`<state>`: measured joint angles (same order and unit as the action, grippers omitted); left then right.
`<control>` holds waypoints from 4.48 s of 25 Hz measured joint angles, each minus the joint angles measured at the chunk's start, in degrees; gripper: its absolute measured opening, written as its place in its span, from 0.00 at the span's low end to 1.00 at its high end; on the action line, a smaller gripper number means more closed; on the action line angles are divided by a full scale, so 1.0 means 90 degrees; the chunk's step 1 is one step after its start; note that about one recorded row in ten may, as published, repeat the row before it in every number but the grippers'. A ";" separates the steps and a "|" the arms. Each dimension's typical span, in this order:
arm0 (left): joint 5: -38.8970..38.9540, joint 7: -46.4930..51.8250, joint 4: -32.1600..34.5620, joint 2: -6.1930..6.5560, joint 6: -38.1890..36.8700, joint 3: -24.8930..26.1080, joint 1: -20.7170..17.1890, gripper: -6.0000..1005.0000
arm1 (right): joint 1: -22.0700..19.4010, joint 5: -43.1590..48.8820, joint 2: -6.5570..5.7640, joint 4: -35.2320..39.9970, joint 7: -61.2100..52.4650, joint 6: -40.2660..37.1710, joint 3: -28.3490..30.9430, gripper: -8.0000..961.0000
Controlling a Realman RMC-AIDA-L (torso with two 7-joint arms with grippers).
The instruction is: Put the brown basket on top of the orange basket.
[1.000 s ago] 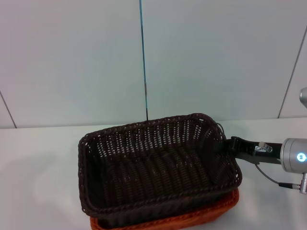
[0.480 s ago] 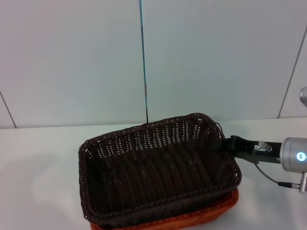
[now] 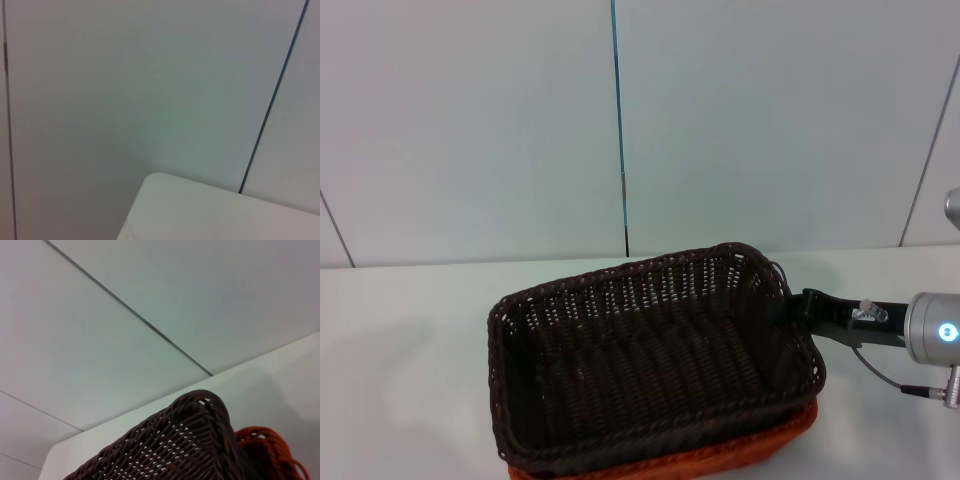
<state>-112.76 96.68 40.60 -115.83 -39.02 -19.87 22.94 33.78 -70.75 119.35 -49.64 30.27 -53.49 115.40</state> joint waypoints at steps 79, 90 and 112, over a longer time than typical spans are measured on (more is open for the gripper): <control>0.0019 -0.0088 -0.0015 -0.0021 0.0008 0.0001 0.0032 0.50 | -0.0483 0.0138 -0.0089 -0.0786 0.0047 -0.0161 0.0311 0.70; 0.0074 -0.0083 -0.0084 -0.0048 0.0164 0.0001 0.0044 0.50 | -0.0596 -0.1876 -0.0010 -0.0534 0.2527 -0.0151 0.1361 0.70; 0.2023 -0.1223 -0.1171 -0.0012 -0.1291 0.0001 0.0258 0.50 | -0.0258 -0.2885 -0.0002 0.0905 0.5811 -0.0155 0.2271 0.67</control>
<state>-94.55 85.68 30.07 -115.94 -50.64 -19.86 25.26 31.45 -96.72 119.33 -41.50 82.57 -54.89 135.84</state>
